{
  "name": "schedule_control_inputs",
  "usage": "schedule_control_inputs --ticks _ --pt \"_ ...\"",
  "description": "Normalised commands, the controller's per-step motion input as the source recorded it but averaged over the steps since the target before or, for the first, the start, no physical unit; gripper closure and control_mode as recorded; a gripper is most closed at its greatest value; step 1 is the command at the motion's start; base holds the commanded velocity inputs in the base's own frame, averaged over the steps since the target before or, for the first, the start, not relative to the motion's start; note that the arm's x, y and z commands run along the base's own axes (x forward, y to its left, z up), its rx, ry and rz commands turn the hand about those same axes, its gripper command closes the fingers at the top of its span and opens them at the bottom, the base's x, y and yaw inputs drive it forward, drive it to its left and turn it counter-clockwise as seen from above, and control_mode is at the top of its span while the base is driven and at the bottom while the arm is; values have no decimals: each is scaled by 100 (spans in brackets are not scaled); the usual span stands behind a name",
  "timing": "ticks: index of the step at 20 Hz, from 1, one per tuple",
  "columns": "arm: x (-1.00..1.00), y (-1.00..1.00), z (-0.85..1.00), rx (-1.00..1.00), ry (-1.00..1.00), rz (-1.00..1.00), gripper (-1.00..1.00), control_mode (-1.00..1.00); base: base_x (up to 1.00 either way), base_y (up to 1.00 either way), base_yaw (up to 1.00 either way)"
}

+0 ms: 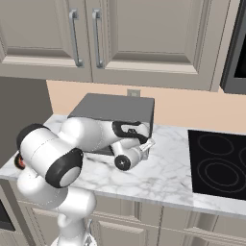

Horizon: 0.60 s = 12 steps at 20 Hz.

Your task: Pull the toaster oven rack outwards. Pick up the baguette from the plate and place it on the toaster oven rack. Close the toaster oven door fully and set the temperature to the lowest setting.

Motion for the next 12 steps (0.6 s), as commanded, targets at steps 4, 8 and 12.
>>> schedule_control_inputs --ticks 4,8,12 --pt "0 -14 -4 5 -4 19 -100 -100 0 0 0" --pt "11 -30 1 1 0 24 -100 -100 0 0 0" --pt "10 -11 0 0 0 16 -100 -100 0 0 0"
